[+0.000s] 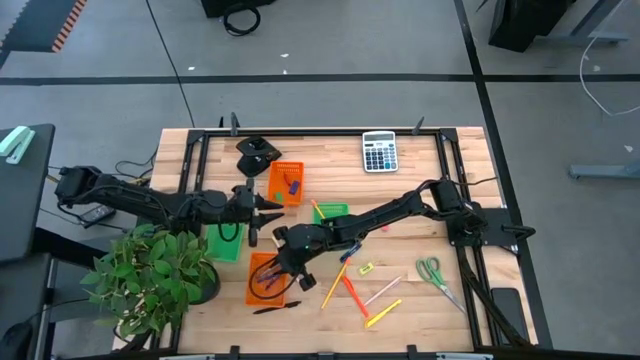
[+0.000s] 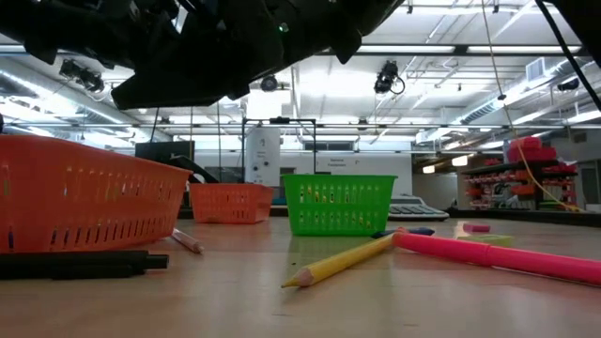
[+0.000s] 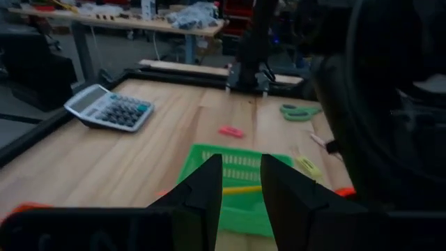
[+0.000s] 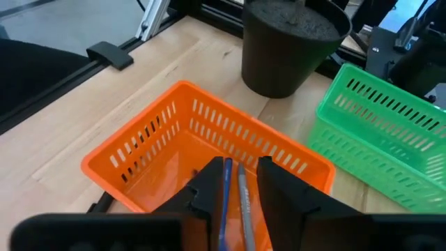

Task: Sort crayons/erasers/pens/pencils in bins
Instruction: Put the pink eraser into the top orange basket

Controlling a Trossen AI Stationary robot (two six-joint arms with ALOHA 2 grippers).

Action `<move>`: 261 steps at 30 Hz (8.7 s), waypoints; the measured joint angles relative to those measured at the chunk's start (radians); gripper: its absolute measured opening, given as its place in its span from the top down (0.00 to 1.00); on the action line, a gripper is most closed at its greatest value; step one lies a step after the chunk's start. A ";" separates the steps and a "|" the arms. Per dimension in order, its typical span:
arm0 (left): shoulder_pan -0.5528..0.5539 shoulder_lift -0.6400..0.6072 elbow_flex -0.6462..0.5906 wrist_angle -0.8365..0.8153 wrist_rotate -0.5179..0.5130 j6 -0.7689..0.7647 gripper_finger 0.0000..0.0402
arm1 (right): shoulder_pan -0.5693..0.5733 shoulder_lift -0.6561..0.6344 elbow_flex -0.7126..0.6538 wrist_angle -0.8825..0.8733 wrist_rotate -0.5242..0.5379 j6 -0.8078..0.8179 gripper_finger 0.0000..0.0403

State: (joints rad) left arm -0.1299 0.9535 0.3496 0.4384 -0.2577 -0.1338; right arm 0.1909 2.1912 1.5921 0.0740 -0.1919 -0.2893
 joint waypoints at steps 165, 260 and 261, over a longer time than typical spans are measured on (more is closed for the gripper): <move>0.060 0.738 0.604 -0.176 -0.097 0.118 0.73 | 0.315 -0.861 -1.305 -0.109 0.989 0.931 0.61; 0.061 0.532 0.604 -0.452 -0.260 0.194 0.75 | 0.166 -0.868 -0.969 0.133 0.955 0.330 0.99; 0.061 0.521 0.605 -0.473 -0.259 0.194 0.75 | 0.149 -0.859 -0.968 0.178 0.917 0.316 0.99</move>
State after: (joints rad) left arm -0.0685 1.4742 0.9546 -0.0341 -0.5171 0.0601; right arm 0.3398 1.3325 0.6238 0.2516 0.7255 0.0271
